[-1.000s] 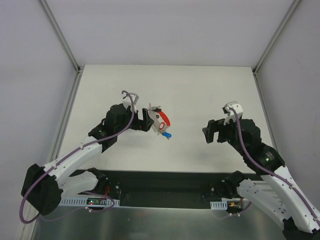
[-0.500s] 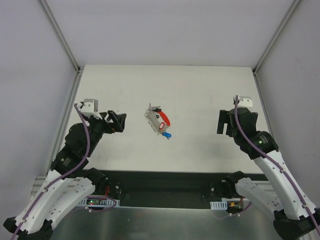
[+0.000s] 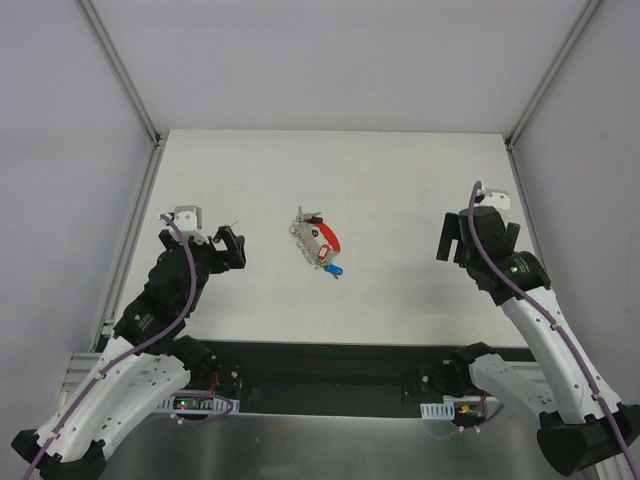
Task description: Put the keys on the keyring
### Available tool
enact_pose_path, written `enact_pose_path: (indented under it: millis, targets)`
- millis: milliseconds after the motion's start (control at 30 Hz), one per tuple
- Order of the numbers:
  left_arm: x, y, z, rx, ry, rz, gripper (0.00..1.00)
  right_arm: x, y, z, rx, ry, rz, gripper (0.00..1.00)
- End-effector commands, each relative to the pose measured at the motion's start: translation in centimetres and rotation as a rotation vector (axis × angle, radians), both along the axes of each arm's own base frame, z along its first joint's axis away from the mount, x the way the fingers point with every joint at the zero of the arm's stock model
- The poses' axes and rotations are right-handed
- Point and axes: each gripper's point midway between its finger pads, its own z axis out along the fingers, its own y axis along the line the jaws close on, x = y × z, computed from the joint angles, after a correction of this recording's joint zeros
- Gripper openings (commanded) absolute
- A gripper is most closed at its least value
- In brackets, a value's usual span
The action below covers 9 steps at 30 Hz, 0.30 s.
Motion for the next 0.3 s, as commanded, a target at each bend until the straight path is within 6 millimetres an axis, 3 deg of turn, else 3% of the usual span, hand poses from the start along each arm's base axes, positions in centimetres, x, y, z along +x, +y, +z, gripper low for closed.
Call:
enact_pose_path:
  millis: [0,267]
  targets:
    - [0.35,1.57,-0.15,0.005,-0.009,0.094,0.99,0.76,0.05,0.04,0.035,-0.032,-0.017,0.96]
    - [0.46,1.89,-1.01,0.033,0.018,0.112,0.99,0.92,0.14,-0.27,0.05,-0.029,-0.013,0.96]
